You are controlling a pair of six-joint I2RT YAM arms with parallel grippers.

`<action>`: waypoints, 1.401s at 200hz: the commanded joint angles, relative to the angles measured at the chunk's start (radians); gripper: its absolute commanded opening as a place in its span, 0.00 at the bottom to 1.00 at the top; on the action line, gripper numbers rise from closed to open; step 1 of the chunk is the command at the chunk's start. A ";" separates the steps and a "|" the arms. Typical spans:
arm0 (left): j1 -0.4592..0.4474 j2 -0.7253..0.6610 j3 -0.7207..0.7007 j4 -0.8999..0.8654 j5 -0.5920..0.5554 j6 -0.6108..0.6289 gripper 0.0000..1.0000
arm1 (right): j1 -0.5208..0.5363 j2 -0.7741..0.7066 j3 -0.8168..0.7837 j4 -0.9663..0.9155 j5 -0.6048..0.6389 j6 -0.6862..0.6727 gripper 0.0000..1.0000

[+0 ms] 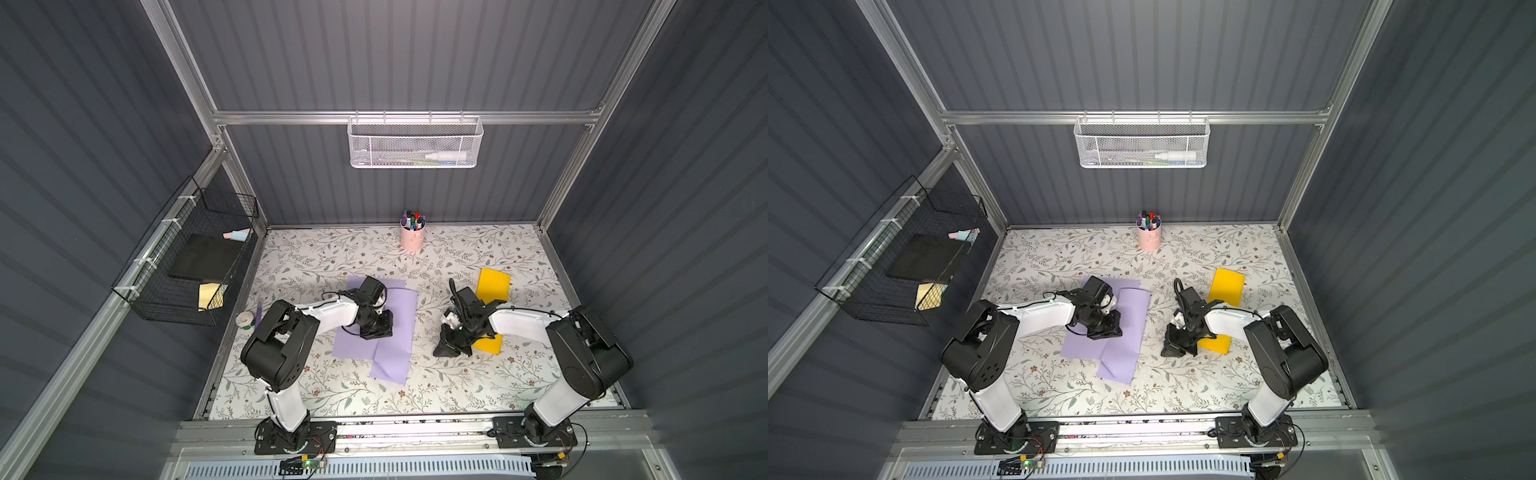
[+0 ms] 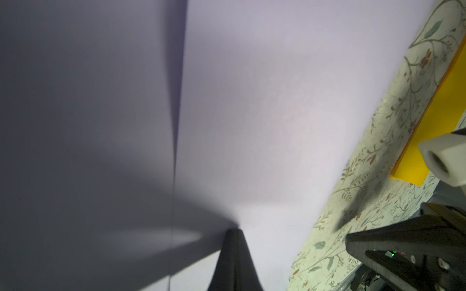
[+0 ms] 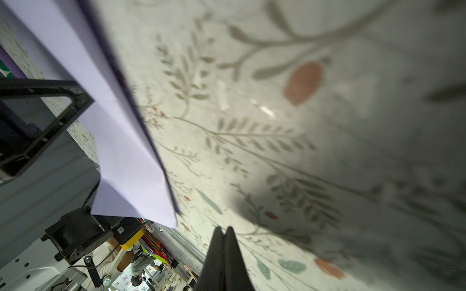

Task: Fold the rectangular paper in half along the long edge
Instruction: Fold the paper.

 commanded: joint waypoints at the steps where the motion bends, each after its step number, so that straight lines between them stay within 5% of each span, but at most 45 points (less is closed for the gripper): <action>1: 0.003 0.060 -0.031 -0.100 -0.105 0.022 0.03 | 0.064 0.066 0.139 0.018 -0.001 0.018 0.00; 32: 0.004 0.060 -0.029 -0.104 -0.108 0.023 0.03 | 0.148 0.231 0.301 0.031 0.000 0.023 0.00; 60: 0.003 0.061 -0.027 -0.105 -0.108 0.025 0.03 | 0.137 0.294 0.292 0.042 0.027 0.024 0.00; 132: 0.003 0.060 -0.028 -0.108 -0.111 0.028 0.03 | -0.059 0.152 -0.005 0.020 0.072 -0.041 0.00; 179: 0.003 0.058 -0.027 -0.110 -0.113 0.030 0.03 | -0.083 0.087 0.043 0.022 0.037 -0.071 0.00; 211: 0.003 0.051 -0.028 -0.114 -0.116 0.030 0.03 | -0.083 0.152 0.099 0.193 -0.022 -0.017 0.47; 280: 0.003 0.058 -0.024 -0.113 -0.113 0.033 0.03 | -0.076 0.403 0.232 0.365 -0.138 0.062 0.53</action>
